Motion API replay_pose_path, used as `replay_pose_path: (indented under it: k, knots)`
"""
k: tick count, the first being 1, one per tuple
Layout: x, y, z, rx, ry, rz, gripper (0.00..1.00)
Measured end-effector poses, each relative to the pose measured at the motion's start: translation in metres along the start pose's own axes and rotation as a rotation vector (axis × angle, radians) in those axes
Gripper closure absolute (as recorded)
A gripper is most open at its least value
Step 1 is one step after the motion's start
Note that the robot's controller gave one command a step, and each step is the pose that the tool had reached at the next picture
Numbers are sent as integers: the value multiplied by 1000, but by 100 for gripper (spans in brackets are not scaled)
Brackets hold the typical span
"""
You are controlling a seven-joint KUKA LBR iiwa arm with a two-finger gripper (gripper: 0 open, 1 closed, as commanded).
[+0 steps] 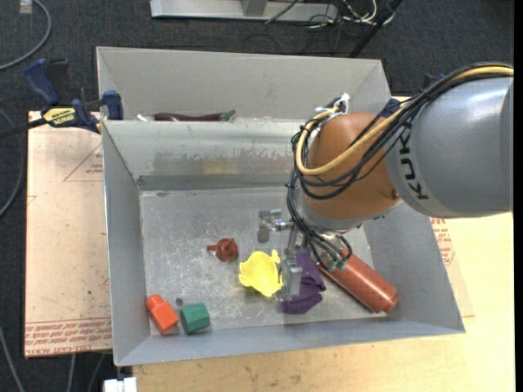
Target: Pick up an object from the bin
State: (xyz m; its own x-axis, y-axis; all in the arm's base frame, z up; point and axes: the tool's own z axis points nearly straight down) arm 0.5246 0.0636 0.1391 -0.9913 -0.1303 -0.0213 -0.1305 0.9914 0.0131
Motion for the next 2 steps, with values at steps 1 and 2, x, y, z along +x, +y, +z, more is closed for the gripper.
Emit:
replay_pose_path:
  k: [1, 2]
  knots:
    - [8, -8, 26, 2, -7, -229, 0]
    - [-8, 20, 69, -1, -4, 78, 100]
